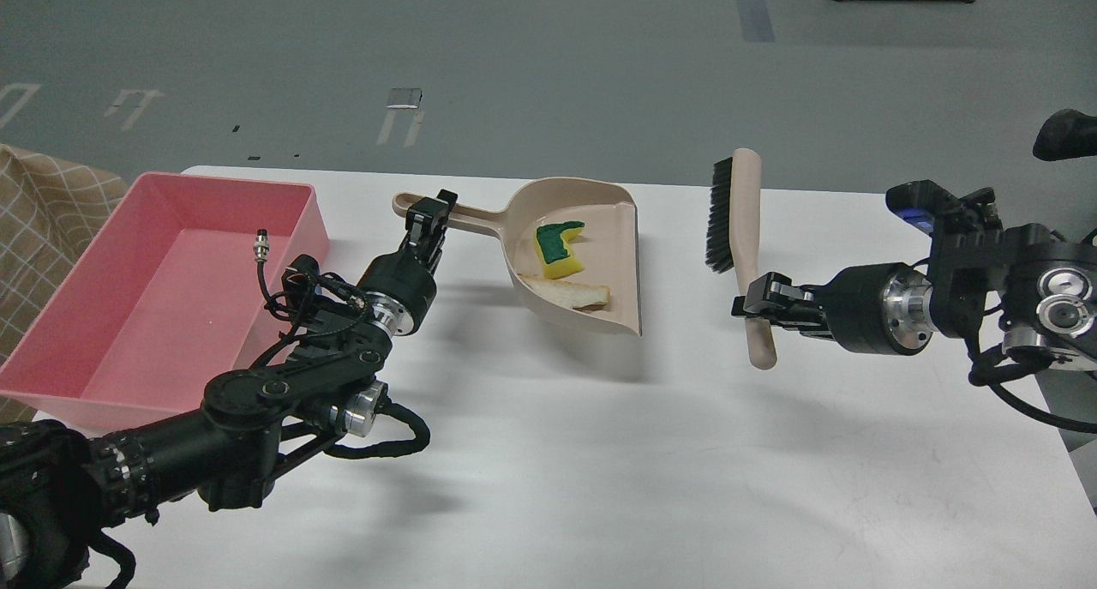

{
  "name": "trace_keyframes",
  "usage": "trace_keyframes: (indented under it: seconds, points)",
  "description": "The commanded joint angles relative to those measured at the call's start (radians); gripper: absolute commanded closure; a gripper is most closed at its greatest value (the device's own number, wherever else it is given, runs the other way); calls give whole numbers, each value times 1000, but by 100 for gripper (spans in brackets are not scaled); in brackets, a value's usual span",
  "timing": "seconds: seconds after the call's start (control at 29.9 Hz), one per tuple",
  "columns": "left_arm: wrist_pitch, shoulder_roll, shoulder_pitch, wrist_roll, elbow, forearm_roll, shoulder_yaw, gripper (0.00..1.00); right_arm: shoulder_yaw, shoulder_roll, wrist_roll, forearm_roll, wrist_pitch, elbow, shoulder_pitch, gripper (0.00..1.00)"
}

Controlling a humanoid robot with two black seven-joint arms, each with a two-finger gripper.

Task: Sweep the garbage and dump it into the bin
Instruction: 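Lift the dustpan with the left gripper and carry it over the pink bin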

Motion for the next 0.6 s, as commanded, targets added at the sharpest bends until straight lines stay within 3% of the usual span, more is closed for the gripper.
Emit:
trace_keyframes:
  seconds: [0.0, 0.3, 0.57]
  points:
    - [0, 5, -7, 0, -4, -12, -28, 100, 8, -53, 3, 1, 0, 0, -5, 97]
    - [0, 92, -37, 0, -40, -54, -76, 100, 8, -96, 14, 1, 0, 0, -47, 98]
    - [0, 256, -93, 0, -119, -91, -78, 100, 2, -95, 14, 1, 0, 2, -70, 98]
